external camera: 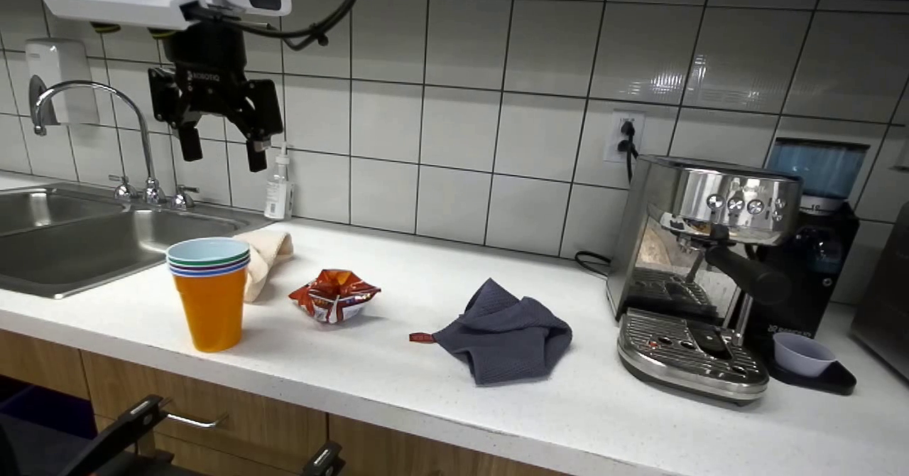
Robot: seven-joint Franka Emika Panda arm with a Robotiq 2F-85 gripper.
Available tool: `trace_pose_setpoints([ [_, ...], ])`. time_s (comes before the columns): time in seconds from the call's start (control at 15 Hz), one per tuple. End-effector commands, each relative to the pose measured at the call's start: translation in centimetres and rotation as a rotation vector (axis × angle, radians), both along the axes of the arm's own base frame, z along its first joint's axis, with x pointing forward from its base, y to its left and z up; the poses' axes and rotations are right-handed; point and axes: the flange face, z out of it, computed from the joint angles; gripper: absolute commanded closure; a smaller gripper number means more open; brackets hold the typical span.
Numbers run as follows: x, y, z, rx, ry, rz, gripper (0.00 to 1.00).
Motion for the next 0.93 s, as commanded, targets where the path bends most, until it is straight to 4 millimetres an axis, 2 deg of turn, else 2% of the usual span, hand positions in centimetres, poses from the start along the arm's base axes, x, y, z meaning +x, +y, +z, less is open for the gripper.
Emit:
trace_pose_setpoints([
  [0.0,-1.24,-0.74,1.49,0.025,0.030,0.037,0.00],
  [0.07,-1.38,-0.89,1.59,0.027,0.038,0.037,0.00],
  [0.13,-0.51,-0.53,0.59,0.007,0.026,0.014,0.00],
  [0.87,-0.72,-0.77,0.90,0.009,0.033,0.020,0.00],
])
